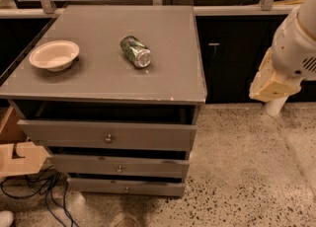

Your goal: Open top drawer

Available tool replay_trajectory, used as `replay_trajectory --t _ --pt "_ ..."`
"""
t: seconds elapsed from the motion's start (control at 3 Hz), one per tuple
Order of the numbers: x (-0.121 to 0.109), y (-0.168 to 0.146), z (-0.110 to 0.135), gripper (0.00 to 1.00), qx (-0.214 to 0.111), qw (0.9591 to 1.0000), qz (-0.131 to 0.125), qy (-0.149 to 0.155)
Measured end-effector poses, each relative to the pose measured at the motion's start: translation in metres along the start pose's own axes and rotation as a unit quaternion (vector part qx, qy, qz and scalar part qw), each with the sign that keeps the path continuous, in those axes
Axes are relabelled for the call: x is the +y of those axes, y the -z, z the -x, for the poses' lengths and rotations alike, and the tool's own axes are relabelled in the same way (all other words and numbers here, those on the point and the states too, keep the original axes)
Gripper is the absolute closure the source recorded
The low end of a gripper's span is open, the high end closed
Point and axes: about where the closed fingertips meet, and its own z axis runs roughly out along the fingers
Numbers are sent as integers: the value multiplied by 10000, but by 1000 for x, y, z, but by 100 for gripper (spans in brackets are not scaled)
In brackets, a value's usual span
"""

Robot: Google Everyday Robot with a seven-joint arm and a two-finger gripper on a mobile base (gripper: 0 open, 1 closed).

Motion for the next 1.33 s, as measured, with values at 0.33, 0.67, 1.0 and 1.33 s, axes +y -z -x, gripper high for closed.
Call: replay_trajectory --t 0.33,0.67,1.0,1.33 --pt "45 -53 21 100 -52 9996 275 -66" --pt "52 -60 25 100 -83 9994 331 -42" --pt "68 -82 49 100 -333 9985 428 33" --pt "71 -108 79 100 -686 9966 430 182"
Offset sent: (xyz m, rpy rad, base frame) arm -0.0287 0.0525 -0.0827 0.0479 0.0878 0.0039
